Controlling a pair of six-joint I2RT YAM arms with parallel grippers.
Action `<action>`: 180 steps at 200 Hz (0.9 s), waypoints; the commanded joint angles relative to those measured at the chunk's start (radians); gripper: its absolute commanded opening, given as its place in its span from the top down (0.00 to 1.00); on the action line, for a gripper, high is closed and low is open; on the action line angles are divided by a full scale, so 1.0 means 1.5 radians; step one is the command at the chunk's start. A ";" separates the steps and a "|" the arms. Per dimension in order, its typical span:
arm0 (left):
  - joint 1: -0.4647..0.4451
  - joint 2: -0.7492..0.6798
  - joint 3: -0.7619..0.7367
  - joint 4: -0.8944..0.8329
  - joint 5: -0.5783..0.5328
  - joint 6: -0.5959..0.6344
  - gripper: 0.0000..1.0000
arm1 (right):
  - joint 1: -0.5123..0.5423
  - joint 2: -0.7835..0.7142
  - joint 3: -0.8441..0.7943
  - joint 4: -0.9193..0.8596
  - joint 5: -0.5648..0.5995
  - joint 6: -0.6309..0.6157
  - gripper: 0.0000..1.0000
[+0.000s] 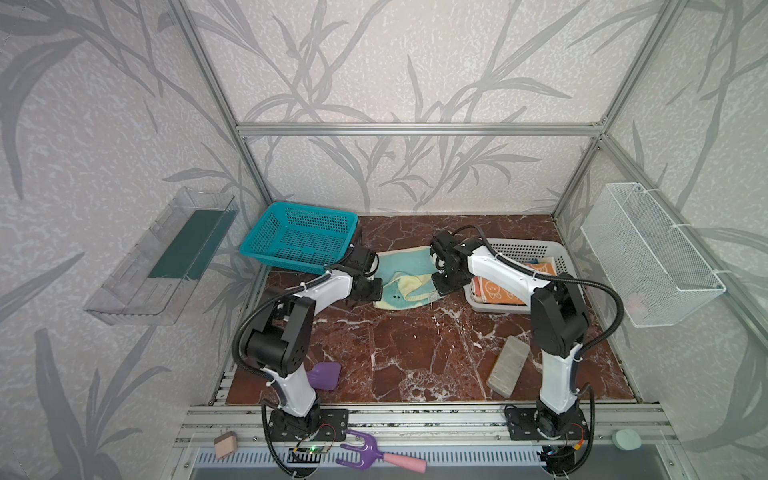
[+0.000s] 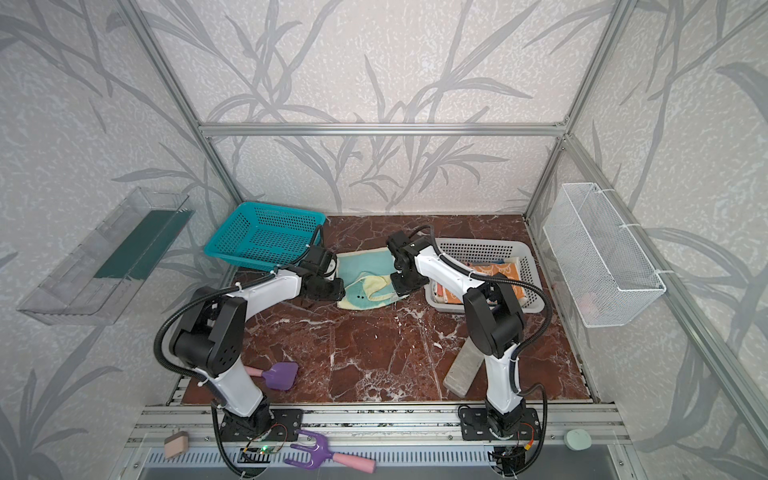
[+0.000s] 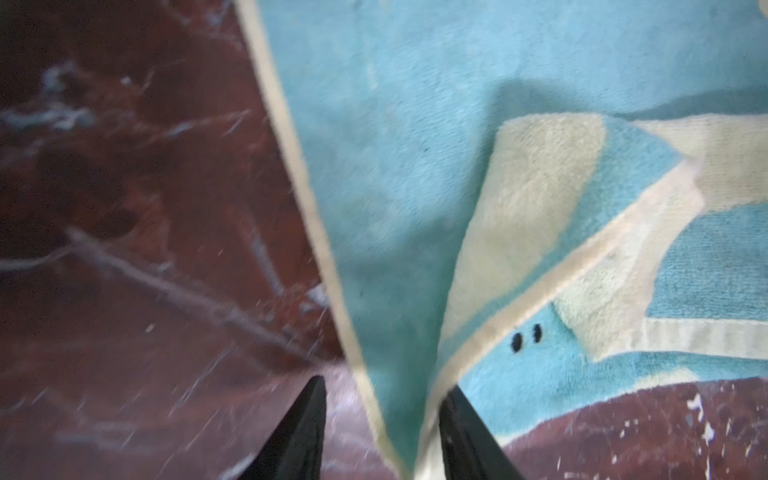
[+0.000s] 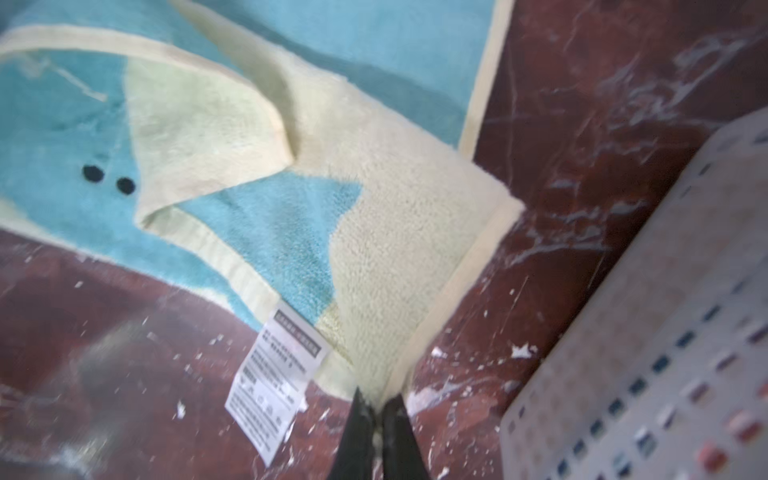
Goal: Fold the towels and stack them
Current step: 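Lay the yellow-and-blue towel on the table with both grippers, then grasp the two nearest corners of the towel with both grippers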
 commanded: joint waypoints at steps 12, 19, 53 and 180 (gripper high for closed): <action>-0.005 -0.121 -0.061 -0.014 -0.028 -0.025 0.59 | 0.034 -0.044 -0.101 0.042 -0.058 0.041 0.93; -0.018 -0.142 -0.066 -0.016 -0.033 -0.026 0.61 | 0.035 -0.048 -0.119 0.052 -0.059 0.051 0.90; -0.121 -0.152 -0.048 0.009 -0.057 -0.009 0.60 | 0.036 -0.073 -0.171 0.074 -0.038 0.089 0.73; -0.219 0.187 0.201 0.028 -0.086 0.015 0.47 | 0.037 -0.089 -0.233 0.130 -0.037 0.115 0.88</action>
